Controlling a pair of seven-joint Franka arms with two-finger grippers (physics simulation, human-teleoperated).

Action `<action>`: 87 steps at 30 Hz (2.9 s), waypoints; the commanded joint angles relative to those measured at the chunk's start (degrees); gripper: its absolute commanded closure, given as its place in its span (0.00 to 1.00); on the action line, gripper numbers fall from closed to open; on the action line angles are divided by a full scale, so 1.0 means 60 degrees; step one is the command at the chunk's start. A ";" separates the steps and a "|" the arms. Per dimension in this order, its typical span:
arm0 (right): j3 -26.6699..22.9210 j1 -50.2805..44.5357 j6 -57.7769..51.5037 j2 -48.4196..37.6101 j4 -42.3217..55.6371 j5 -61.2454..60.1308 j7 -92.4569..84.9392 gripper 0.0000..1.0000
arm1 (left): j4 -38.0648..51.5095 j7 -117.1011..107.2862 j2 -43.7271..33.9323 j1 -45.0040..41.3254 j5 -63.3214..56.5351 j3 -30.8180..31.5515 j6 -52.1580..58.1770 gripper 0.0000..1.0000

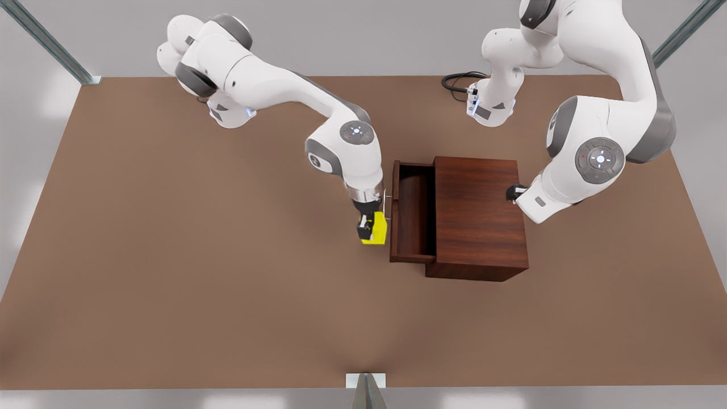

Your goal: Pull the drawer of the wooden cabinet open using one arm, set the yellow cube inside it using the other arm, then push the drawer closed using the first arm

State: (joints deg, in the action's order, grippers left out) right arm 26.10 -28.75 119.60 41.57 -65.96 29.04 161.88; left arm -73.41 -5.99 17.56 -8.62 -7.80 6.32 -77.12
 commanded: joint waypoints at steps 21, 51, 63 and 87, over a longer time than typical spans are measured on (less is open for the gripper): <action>-0.0615 -0.1830 0.1718 0.0718 0.0153 -0.0079 0.4910 0.00 | 0.0004 0.1261 -0.0012 0.0000 -0.0003 0.0002 0.0006 0.00; 0.0308 0.9244 -0.5987 -0.4921 -0.3187 -0.4298 -2.5704 0.00 | 0.1835 -0.1185 0.2873 -0.4614 -0.1453 0.3195 -0.2132 1.00; 0.0483 0.9025 -0.5621 -0.5009 -0.3187 -0.4254 -2.5867 0.00 | 0.1850 0.3955 0.4236 -0.4555 -0.1204 0.3108 -0.3451 1.00; 0.0557 0.9083 -0.5621 -0.5039 -0.3187 -0.4239 -2.5544 0.00 | 0.1352 0.8336 0.5144 -0.3999 -0.2200 0.2800 -0.2923 1.00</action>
State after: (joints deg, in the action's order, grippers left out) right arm 29.38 25.79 85.78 11.42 -85.10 3.58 16.63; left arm -65.26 26.67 48.56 -32.71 -19.89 23.10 -95.86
